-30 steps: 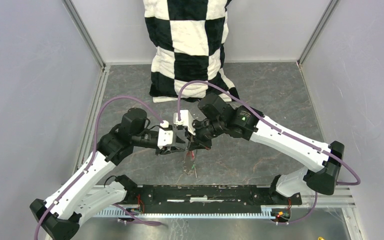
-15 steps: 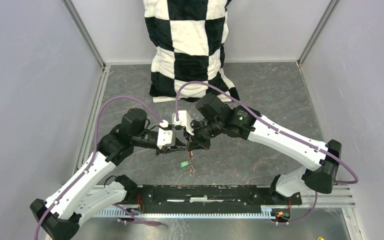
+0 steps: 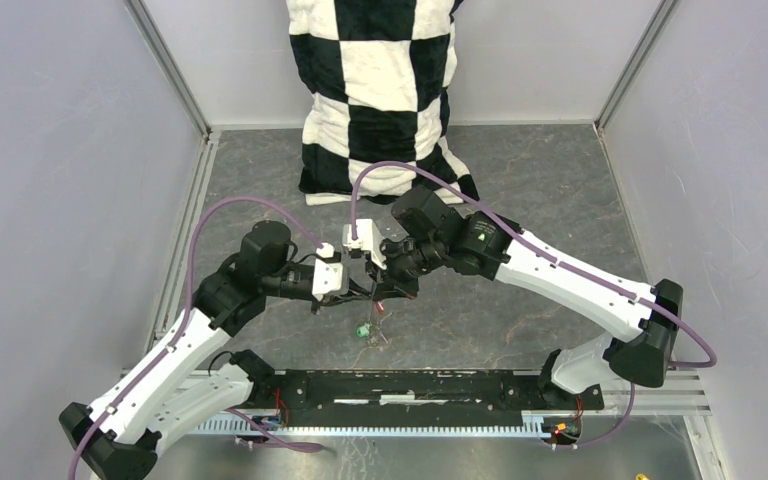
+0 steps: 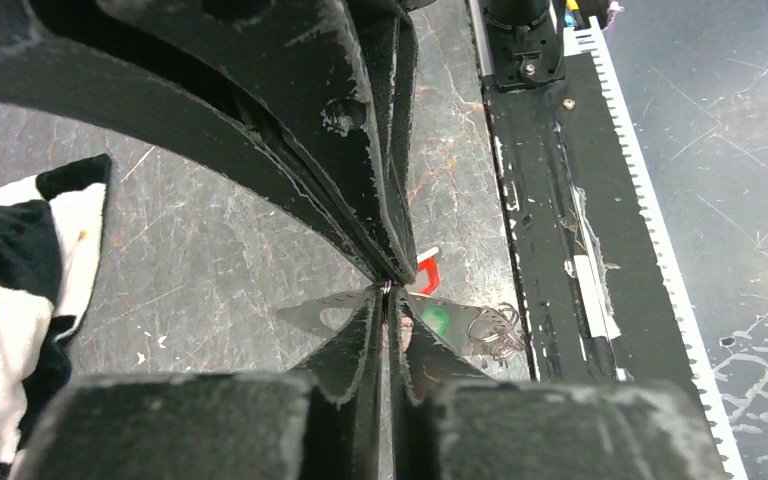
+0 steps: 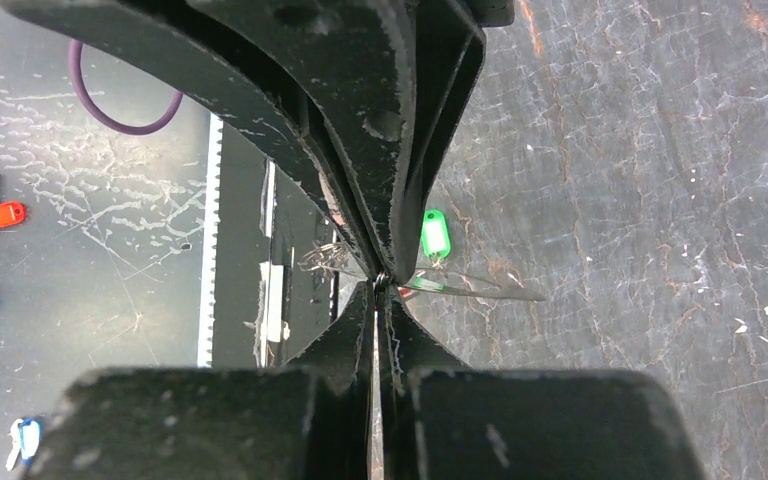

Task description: Put the keys on the keyring

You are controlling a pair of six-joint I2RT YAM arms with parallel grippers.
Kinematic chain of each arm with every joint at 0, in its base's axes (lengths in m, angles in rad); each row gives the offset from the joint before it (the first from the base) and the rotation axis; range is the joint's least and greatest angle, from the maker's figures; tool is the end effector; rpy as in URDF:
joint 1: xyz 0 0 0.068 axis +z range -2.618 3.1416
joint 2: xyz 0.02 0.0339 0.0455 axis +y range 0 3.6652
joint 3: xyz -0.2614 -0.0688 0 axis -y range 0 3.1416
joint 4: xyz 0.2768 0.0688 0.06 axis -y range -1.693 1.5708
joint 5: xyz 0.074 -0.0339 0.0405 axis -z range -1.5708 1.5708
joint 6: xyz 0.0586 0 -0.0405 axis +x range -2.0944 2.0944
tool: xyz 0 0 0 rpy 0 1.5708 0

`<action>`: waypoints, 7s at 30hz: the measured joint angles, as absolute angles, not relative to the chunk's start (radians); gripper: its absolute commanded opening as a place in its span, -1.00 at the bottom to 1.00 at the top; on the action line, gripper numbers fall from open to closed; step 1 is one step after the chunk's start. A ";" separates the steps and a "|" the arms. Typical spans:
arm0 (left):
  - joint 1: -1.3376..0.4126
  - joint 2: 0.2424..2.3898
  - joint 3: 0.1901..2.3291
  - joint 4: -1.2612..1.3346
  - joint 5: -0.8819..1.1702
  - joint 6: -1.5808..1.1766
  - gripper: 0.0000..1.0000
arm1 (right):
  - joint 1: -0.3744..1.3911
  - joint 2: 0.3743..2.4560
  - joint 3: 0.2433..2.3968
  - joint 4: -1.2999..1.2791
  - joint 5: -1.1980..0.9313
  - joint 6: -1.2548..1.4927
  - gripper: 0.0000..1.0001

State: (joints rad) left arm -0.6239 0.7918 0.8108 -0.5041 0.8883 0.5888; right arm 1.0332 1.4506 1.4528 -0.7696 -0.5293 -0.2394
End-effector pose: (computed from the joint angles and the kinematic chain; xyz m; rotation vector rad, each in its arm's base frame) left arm 0.1440 -0.1597 0.3130 1.5336 1.2526 -0.9257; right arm 0.1564 0.3201 0.3471 -1.6570 1.7754 0.9991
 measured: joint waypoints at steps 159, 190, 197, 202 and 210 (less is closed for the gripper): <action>-0.623 0.657 0.696 0.019 0.384 -0.181 -0.96 | 0.830 0.995 0.861 0.190 -0.471 0.327 0.61; -0.623 0.589 0.651 0.044 0.611 -0.123 -0.96 | 0.796 1.074 0.753 0.522 -0.736 0.519 0.12; -0.623 0.589 0.651 0.048 0.614 -0.124 -0.96 | 0.796 1.105 0.753 0.563 -0.752 0.538 -0.11; -0.623 0.589 0.651 0.054 0.614 -0.124 -0.96 | 0.796 1.119 0.753 0.574 -0.764 0.554 -0.39; -0.623 0.589 0.651 0.062 0.617 -0.124 -0.96 | 0.795 1.120 0.753 0.576 -0.767 0.554 -0.82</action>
State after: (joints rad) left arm -0.6231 0.5888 0.6514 0.0616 0.6167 -0.1242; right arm 0.7952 1.1202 0.7528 0.5758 -0.7673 0.5545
